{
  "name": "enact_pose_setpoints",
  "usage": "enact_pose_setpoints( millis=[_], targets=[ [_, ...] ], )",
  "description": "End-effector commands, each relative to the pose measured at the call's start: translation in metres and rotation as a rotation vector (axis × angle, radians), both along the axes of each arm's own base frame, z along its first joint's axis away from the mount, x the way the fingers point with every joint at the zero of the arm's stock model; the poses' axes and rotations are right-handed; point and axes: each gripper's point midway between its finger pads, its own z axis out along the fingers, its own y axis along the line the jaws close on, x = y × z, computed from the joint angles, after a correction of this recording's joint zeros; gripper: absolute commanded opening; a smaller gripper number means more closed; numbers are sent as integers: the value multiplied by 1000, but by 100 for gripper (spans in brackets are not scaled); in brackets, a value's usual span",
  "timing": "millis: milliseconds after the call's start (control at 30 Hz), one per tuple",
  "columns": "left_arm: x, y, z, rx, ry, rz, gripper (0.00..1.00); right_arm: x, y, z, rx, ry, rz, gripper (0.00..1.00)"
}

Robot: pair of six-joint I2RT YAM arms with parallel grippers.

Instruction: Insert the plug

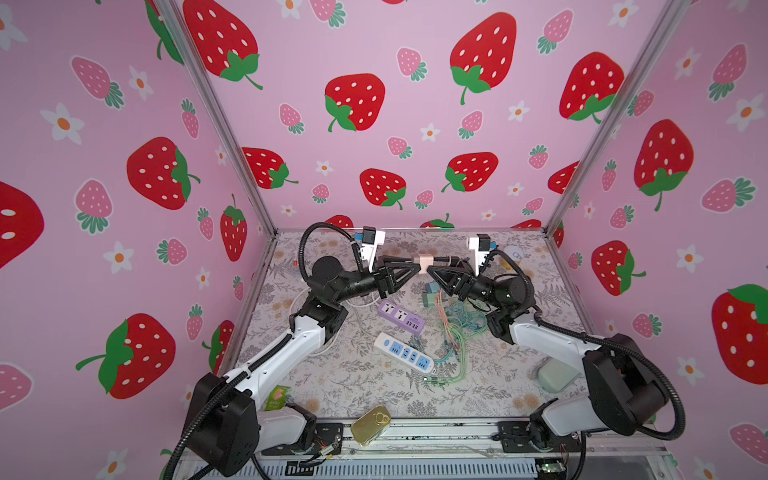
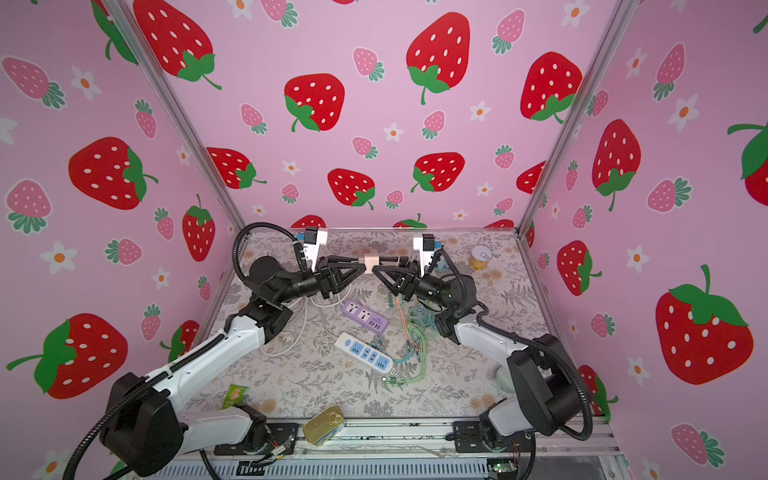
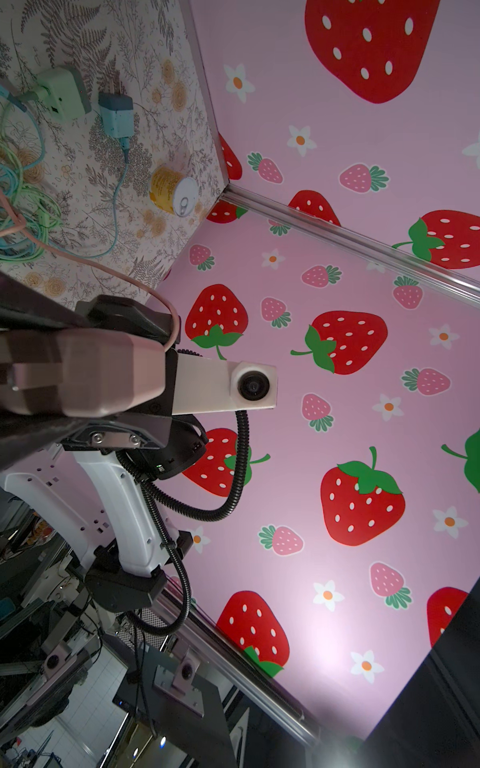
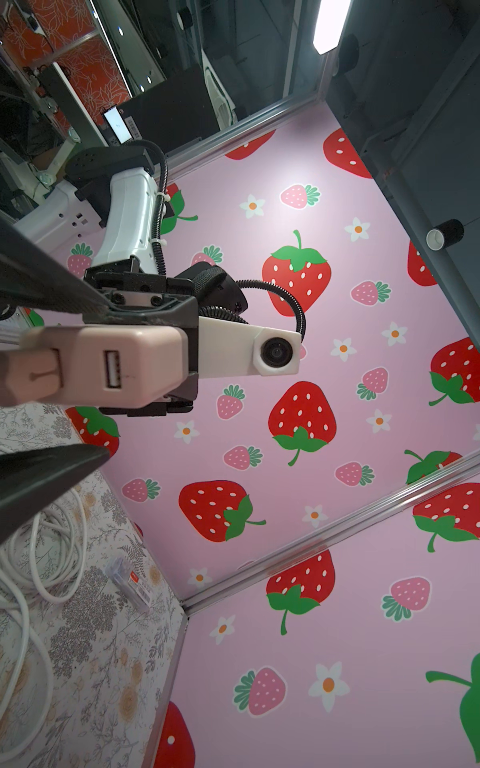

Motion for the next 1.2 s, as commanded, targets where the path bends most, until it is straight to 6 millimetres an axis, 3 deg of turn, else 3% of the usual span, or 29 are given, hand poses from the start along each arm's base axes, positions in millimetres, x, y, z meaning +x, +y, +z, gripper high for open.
enact_pose_setpoints(
  millis=[0, 433, 700, 933, 1167],
  targets=[
    [-9, -2, 7, -13, -53, -27, 0, -12, -1, 25, 50, -73, 35, 49],
    [-4, -3, 0, 0, -34, -10, 0, -22, 5, 24, 20, -103, 83, 35],
    [-1, -3, -6, 37, -16, -2, 0, -28, 5, 25, 15, -121, 95, 18],
    [3, 0, -9, 64, 28, 22, 25, -22, 5, 23, -8, -108, 61, 11],
    [5, 7, -9, 65, 49, 21, 42, -12, 3, 19, -58, -99, 5, 6]
  ],
)
